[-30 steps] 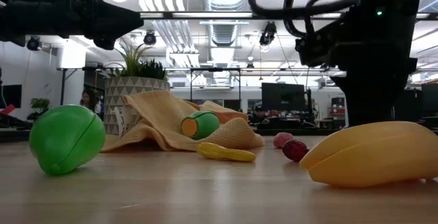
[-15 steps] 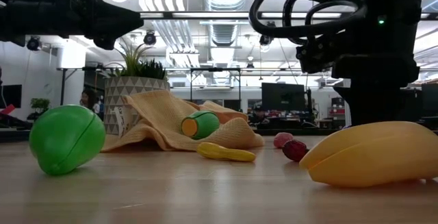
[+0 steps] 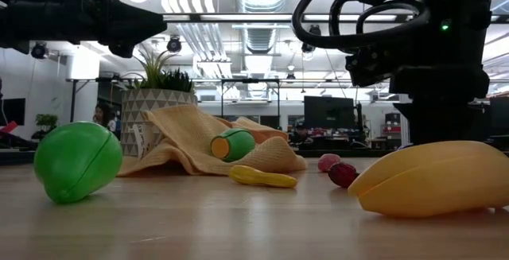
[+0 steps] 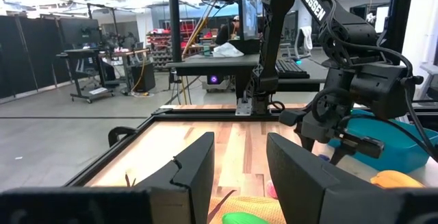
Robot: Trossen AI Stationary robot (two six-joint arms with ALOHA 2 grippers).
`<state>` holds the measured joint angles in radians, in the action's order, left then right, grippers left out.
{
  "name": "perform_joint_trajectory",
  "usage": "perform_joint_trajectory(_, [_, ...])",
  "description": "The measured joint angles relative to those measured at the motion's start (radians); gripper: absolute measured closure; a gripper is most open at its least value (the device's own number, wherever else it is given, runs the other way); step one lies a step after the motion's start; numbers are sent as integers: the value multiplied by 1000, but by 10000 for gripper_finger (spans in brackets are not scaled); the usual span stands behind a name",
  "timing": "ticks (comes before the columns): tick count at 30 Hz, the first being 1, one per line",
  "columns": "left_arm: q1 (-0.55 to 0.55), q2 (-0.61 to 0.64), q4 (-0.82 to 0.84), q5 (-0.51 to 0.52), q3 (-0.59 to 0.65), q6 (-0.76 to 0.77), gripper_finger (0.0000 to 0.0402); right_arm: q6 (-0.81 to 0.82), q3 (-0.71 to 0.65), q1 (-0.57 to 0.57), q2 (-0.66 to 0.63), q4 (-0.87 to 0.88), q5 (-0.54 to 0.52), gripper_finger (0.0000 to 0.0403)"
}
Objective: Pick and placing Produce into tupperware
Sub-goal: Put the eggplant into the blue bin
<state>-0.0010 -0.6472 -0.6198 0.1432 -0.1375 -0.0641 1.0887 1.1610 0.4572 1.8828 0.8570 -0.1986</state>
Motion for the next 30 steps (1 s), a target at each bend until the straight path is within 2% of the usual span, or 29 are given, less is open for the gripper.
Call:
perform_joint_trajectory(13, [0,0,0,0,0,0,281,-44,6,0,0,2,-1,269])
perform_joint_trajectory(30, [0,0,0,0,0,0,281,-94,8,-6,-26,5,18,275])
